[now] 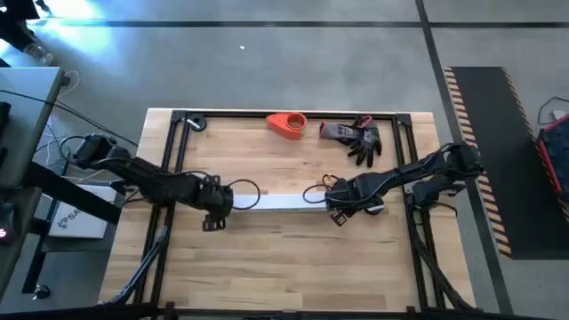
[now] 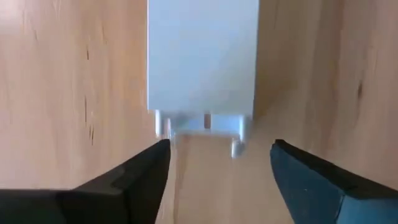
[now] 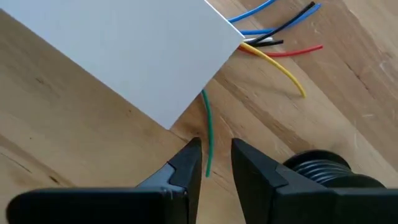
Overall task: Ziptie cables
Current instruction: Close the white cable duct
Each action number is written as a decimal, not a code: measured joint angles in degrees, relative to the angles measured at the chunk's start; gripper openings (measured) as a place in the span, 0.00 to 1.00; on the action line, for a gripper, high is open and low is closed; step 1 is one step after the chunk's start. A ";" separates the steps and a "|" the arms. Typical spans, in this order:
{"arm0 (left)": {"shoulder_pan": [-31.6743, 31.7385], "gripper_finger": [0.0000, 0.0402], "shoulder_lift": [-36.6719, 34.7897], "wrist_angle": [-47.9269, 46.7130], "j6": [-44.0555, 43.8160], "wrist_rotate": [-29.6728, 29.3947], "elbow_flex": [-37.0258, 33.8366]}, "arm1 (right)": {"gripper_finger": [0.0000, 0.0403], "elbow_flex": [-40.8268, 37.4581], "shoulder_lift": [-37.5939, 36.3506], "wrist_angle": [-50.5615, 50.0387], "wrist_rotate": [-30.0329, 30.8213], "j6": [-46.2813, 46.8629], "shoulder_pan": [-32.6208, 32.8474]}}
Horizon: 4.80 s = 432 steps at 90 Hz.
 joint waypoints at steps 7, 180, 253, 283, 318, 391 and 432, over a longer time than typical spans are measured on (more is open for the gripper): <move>0.67 0.66 0.25 3.97 1.39 0.16 -1.97 | 0.18 0.00 0.00 0.11 -0.01 0.00 0.00; -0.30 0.64 -0.51 -1.65 -6.31 -3.84 0.90 | 0.18 0.11 -0.07 1.62 -0.06 -2.79 -1.64; -0.43 0.64 -20.87 3.44 -18.06 -3.28 -10.54 | 0.18 0.00 -0.09 -0.32 -1.49 -10.65 -1.64; -0.44 0.64 -16.52 7.29 -18.77 -1.77 -12.50 | 0.18 -0.02 -0.13 -0.46 -1.04 -10.30 -1.68; -0.43 0.64 -6.21 14.19 -17.05 -1.06 -12.46 | 0.18 -0.04 -0.13 -7.19 -3.47 -9.03 -0.80; -0.80 0.64 -3.31 11.57 -17.91 -4.26 -9.41 | 0.18 3.17 -0.13 -7.79 -1.35 -12.61 -1.81; -2.12 0.64 -2.71 17.08 -15.35 -4.28 -10.60 | 0.18 0.81 1.26 9.94 -1.40 -16.84 -9.96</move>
